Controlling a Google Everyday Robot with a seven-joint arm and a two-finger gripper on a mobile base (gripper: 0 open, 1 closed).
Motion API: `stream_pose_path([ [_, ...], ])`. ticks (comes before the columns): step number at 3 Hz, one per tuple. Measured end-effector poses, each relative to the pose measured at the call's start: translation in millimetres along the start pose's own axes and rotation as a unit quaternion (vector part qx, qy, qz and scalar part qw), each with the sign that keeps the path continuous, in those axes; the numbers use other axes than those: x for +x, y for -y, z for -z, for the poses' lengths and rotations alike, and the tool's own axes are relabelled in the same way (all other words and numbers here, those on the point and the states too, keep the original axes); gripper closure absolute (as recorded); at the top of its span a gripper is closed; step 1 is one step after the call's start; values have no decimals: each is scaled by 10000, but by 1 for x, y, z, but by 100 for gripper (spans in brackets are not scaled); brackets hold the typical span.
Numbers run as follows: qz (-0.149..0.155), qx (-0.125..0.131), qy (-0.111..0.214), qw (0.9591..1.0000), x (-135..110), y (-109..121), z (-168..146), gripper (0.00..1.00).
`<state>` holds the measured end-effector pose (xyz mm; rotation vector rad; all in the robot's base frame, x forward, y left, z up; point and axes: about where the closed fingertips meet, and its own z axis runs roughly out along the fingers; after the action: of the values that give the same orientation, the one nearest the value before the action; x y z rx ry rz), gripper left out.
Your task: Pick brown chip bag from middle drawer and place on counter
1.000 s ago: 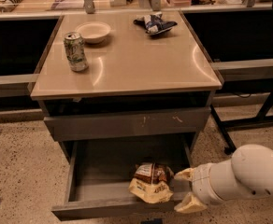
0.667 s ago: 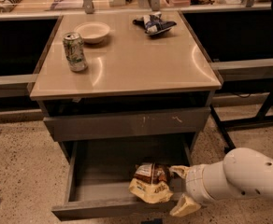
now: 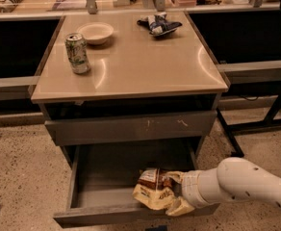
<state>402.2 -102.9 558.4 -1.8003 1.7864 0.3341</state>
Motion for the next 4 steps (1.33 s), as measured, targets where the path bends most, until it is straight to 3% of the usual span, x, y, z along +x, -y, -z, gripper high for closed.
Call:
stream_pose_path([
  [1,-4,-56,56,10000,13,7,-26,26],
  [2,-76,-164,18,9998,28,11,-48,26],
  [3,-164,-296,-21,9994,40,14,-68,30],
  [4,-174,-319,-23,9993,41,13,-70,46],
])
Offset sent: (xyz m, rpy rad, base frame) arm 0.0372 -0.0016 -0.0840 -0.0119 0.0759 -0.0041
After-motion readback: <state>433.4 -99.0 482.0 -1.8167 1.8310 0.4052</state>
